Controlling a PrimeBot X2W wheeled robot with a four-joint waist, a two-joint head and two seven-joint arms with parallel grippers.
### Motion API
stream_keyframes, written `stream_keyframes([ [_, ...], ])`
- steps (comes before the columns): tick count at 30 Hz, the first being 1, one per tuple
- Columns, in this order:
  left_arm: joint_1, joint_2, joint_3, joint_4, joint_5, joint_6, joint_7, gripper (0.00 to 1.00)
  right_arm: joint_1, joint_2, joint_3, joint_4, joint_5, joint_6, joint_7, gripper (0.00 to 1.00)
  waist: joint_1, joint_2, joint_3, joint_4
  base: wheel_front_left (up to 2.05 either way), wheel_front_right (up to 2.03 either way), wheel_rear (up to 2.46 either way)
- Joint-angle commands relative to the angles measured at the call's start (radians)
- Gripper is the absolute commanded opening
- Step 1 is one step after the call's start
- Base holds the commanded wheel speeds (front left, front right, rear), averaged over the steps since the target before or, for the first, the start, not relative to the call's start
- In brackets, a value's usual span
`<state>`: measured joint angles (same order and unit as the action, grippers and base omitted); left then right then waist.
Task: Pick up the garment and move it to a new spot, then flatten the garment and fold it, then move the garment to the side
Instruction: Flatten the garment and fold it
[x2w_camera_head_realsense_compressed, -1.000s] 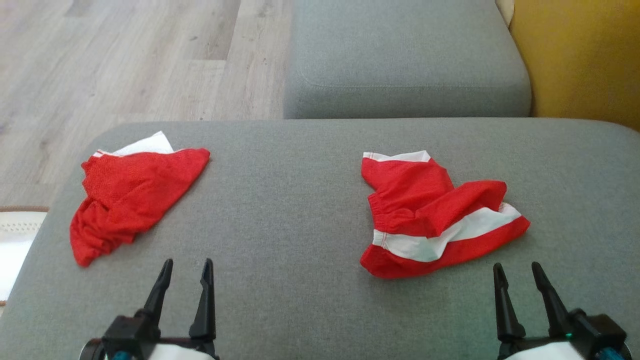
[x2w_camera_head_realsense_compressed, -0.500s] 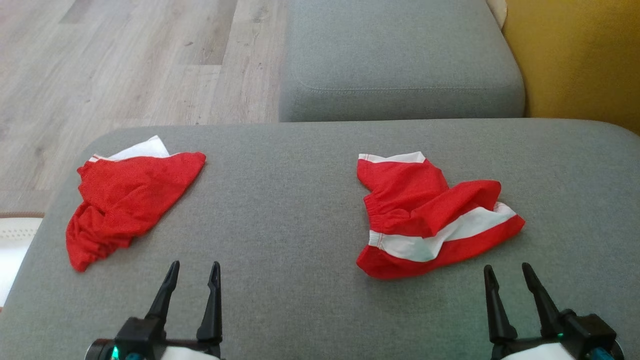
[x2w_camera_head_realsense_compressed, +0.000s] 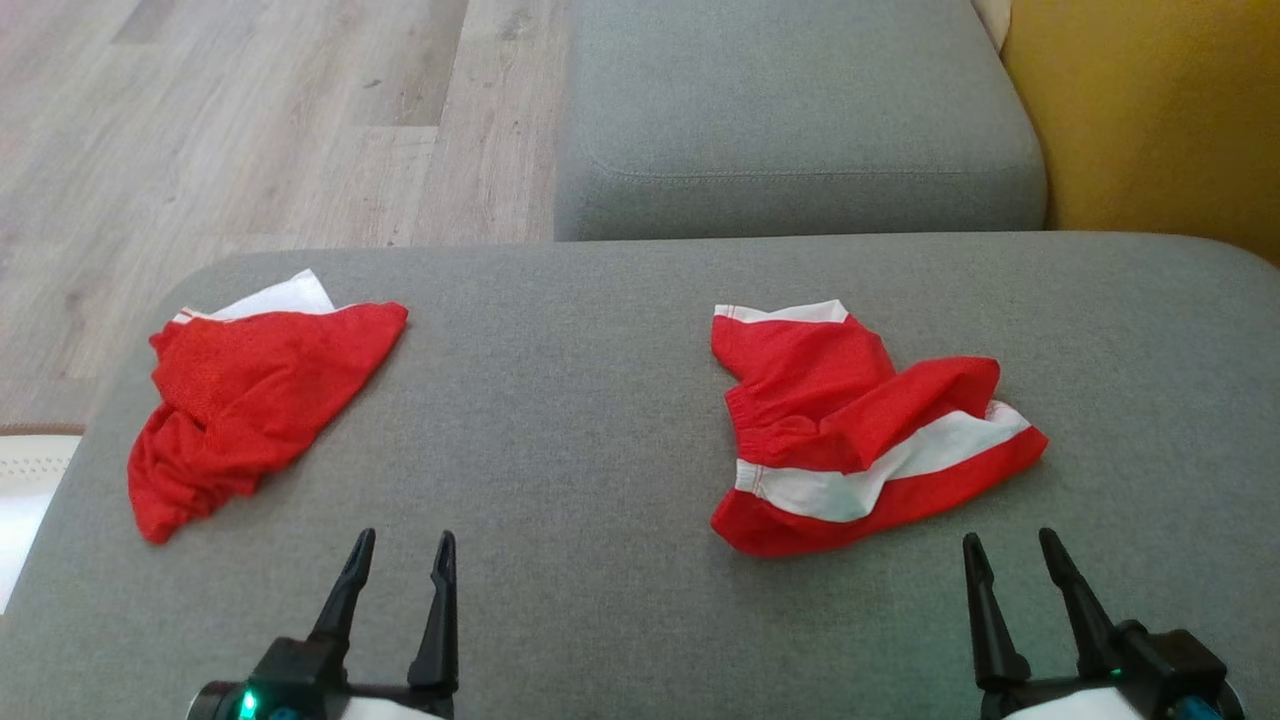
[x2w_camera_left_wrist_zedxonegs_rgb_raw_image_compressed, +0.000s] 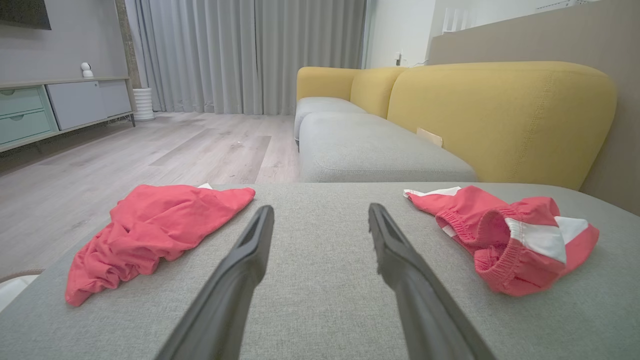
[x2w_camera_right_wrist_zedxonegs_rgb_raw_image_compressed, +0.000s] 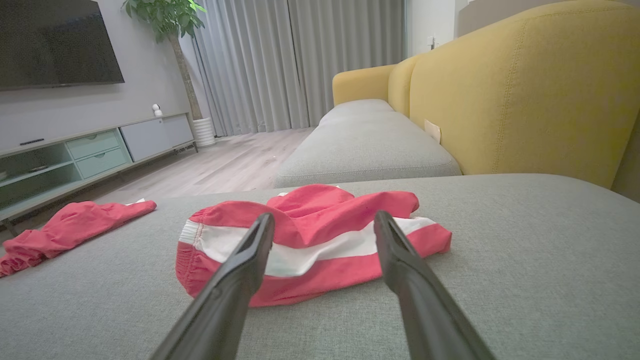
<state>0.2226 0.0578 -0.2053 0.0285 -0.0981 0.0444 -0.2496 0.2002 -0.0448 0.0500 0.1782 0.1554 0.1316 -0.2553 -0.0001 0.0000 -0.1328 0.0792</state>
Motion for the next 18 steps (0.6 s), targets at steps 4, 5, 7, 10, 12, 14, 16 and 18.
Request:
stream_keyframes([
  [4,-0.05,-0.008,0.024,-0.026,0.008,0.007,-0.012,1.0,-0.034,-0.005,0.02,-0.029,-0.01,-0.001,-0.006,1.0,0.0001,0.0,-0.002,0.001,0.0,0.0,0.0],
  [5,-0.049,-0.008,0.024,-0.026,0.008,0.007,-0.012,1.0,-0.035,-0.005,0.021,-0.029,-0.01,-0.001,-0.006,1.0,0.0001,0.0,-0.002,0.0,0.0,0.0,0.0],
  [7,-0.05,-0.008,0.023,-0.025,0.009,0.008,-0.012,1.0,-0.036,-0.005,0.022,-0.028,-0.009,-0.001,-0.006,1.0,0.0001,0.0,-0.002,0.0,0.0,0.0,0.0],
  [10,-0.051,-0.008,0.022,-0.023,0.008,0.008,-0.012,1.0,-0.037,-0.005,0.024,-0.027,-0.007,-0.001,-0.006,1.0,0.0001,0.0,-0.002,-0.002,0.0,0.0,0.0],
  [12,-0.05,-0.008,0.022,-0.021,0.008,0.008,-0.012,1.0,-0.037,-0.005,0.026,-0.025,-0.006,-0.001,-0.006,1.0,0.0001,0.0,-0.002,-0.004,0.0,0.0,0.0],
  [14,-0.048,-0.008,0.023,-0.019,0.008,0.008,-0.012,1.0,-0.037,-0.005,0.027,-0.025,-0.004,-0.001,-0.006,1.0,0.0001,0.0,0.0,-0.007,0.0,0.0,0.0],
  [16,-0.049,-0.008,0.023,-0.016,0.008,0.006,-0.012,1.0,-0.04,-0.005,0.025,-0.027,-0.003,-0.001,-0.006,1.0,0.0001,0.0,0.005,-0.013,0.0,0.0,0.0],
  [18,-0.053,-0.008,0.019,-0.008,0.009,0.0,-0.012,1.0,-0.043,-0.005,0.025,-0.03,-0.002,-0.001,-0.006,1.0,0.0001,0.0,0.012,-0.021,0.0,0.0,0.0],
])
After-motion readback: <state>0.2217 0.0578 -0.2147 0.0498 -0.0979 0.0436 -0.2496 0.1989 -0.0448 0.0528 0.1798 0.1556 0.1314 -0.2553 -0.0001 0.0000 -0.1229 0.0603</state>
